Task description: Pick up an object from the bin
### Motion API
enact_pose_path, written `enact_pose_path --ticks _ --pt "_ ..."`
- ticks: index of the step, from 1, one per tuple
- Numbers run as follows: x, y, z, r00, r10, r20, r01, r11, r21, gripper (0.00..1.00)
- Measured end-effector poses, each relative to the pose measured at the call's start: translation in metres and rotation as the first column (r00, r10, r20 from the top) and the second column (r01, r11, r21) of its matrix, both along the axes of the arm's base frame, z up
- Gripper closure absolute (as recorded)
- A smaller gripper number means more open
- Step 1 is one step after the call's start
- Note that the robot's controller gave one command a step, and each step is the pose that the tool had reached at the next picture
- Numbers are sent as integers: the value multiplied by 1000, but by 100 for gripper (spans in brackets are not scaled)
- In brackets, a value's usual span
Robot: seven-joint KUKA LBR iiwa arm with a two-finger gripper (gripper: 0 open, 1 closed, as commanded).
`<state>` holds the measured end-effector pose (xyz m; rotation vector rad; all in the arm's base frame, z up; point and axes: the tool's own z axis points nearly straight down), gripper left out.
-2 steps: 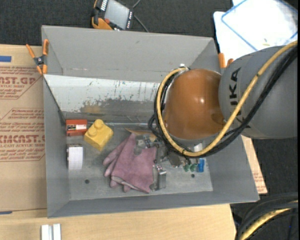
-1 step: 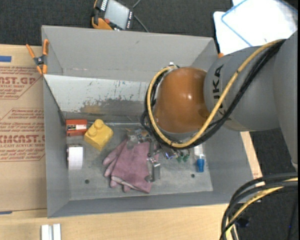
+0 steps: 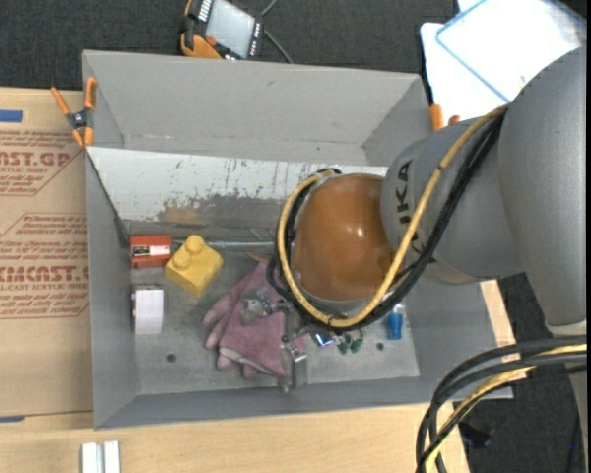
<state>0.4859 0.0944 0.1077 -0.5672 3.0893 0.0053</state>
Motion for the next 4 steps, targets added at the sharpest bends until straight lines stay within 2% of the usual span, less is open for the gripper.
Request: enact_pose_path --ticks 1,2,3,4 --pt "14 32 -29 936 351 17 -351 936 -3 100" --pt "14 32 -29 936 351 17 -351 936 -2 100" --pt "20 34 55 938 347 13 -347 938 -2 100" --pt "16 25 152 928 371 9 -371 928 -1 100"
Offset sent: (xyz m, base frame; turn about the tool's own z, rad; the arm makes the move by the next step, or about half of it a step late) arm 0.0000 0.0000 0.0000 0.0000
